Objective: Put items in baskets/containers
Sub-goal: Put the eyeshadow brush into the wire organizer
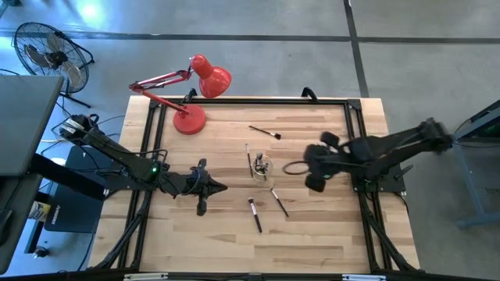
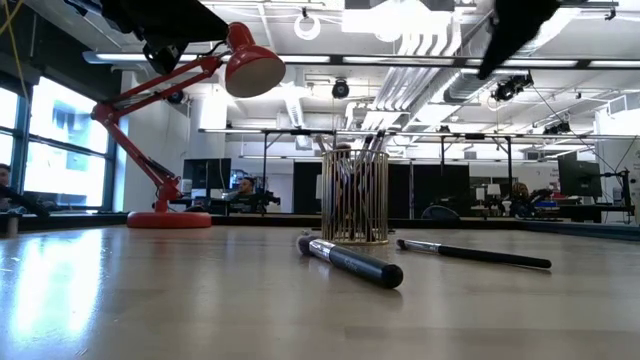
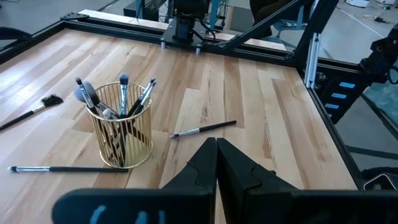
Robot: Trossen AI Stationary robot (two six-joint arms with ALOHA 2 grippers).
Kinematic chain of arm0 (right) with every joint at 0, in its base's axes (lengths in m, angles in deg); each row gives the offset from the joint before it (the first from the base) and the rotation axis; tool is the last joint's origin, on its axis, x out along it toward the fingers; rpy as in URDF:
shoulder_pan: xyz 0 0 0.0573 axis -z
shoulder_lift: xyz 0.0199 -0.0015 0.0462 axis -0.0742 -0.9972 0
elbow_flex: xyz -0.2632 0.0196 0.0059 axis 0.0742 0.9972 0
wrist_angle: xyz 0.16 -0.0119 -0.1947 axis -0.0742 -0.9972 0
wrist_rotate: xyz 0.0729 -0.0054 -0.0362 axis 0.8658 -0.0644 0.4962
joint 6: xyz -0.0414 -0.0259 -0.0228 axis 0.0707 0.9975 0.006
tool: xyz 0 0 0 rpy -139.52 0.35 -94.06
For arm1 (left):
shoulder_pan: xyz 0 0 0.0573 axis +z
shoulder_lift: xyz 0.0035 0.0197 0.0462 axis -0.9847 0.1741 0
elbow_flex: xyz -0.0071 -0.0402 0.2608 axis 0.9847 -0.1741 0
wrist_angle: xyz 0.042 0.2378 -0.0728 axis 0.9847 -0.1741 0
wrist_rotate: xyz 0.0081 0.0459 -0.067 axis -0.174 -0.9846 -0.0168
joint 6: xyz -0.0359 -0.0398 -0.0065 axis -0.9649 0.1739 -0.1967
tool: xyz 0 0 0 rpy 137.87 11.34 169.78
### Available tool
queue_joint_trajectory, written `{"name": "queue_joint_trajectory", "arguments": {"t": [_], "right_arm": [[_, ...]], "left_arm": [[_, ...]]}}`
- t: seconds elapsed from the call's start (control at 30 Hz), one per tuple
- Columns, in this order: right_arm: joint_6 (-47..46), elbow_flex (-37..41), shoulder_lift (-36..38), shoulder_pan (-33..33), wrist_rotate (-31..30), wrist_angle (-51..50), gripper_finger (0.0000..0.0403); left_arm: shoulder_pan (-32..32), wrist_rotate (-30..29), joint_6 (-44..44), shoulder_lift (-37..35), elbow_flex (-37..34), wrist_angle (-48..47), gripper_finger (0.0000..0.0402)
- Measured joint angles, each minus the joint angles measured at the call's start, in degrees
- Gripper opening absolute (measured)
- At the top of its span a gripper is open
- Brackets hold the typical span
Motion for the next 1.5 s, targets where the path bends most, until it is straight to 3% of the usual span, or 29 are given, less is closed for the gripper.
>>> {"name": "queue_joint_trajectory", "arguments": {"t": [0.2,0.4,0.53,0.63,1.03,1.2,1.33,1.5], "right_arm": [[-7.3,19.1,12.4,-5.0,-0.8,16.1,0.0109],[-5.7,38.4,16.3,-6.4,-1.4,46.3,0.0094],[-2.9,48.4,15.4,-6.3,-1.5,67.0,0.0086],[-0.8,53.5,15.1,-6.2,-1.9,76.8,0.0080],[-3.3,58.6,15.1,-6.2,-3.0,82.2,0.0062],[-3.2,58.6,15.1,-6.2,-3.2,82.5,0.0054],[-3.1,58.6,15.1,-6.2,-3.2,82.6,0.0047],[-3.1,58.6,15.1,-6.2,-3.2,82.6,0.0039]], "left_arm": [[0.0,-1.4,-0.7,1.4,0.0,0.9,0.0001],[1.6,-14.3,-12.9,4.8,0.0,3.4,0.0001],[6.1,-13.7,-21.3,7.3,0.0,2.2,0.0001],[11.2,-11.2,-24.7,10.4,0.0,2.6,0.0001],[29.8,-0.4,-25.4,17.9,5.1,3.0,0.0003],[35.9,7.2,-26.0,20.2,7.9,0.3,0.0046],[39.7,9.8,-28.8,23.2,11.3,-5.4,0.0093],[43.6,14.6,-31.4,28.3,17.9,-15.8,0.0107]]}}
